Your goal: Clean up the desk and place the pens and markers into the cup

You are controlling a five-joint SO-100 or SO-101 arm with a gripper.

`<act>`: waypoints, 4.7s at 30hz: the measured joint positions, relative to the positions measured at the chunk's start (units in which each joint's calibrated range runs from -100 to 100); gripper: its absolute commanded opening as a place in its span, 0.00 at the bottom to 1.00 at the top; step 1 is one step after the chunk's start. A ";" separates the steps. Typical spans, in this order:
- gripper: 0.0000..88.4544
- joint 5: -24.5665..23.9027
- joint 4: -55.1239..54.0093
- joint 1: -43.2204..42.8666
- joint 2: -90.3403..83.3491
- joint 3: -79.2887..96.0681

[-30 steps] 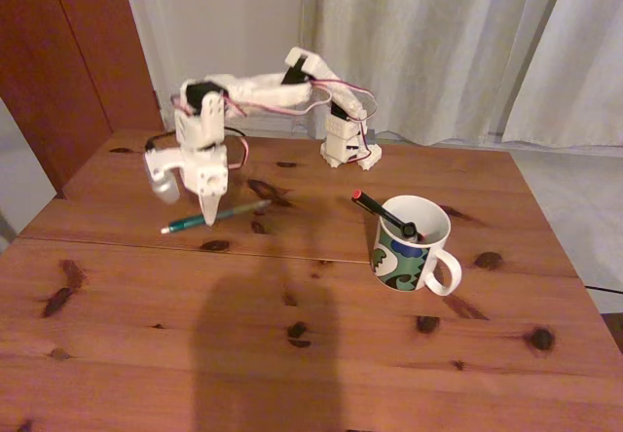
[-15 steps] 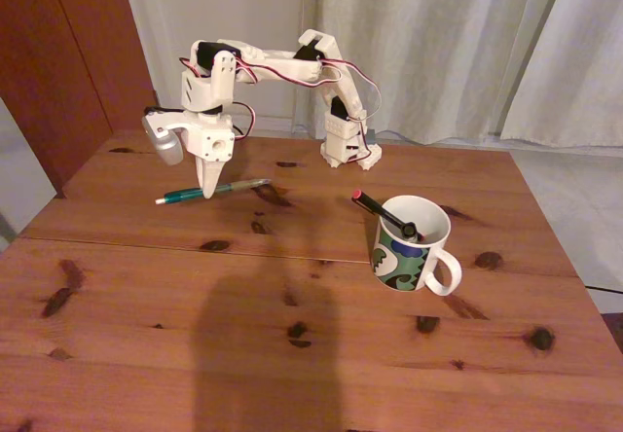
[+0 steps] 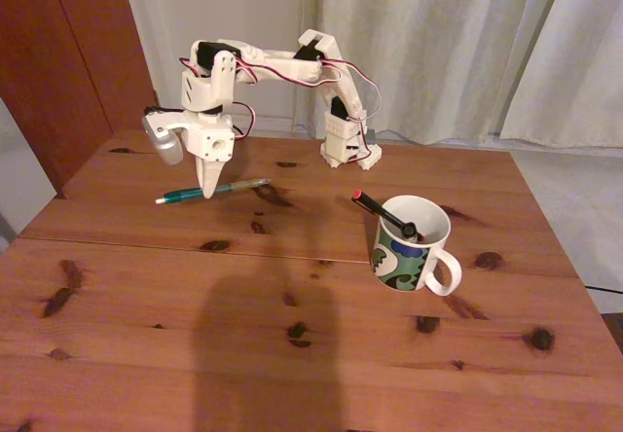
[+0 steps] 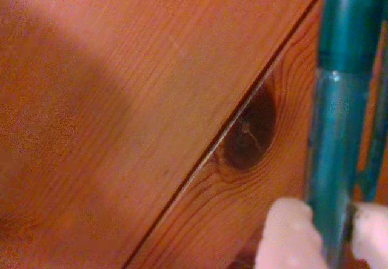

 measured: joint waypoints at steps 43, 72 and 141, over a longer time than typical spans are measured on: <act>0.01 -1.76 3.48 -1.54 -18.56 0.08; 0.01 -0.98 -19.16 -4.40 -42.54 41.87; 0.01 -3.22 -36.17 -11.51 -86.69 79.07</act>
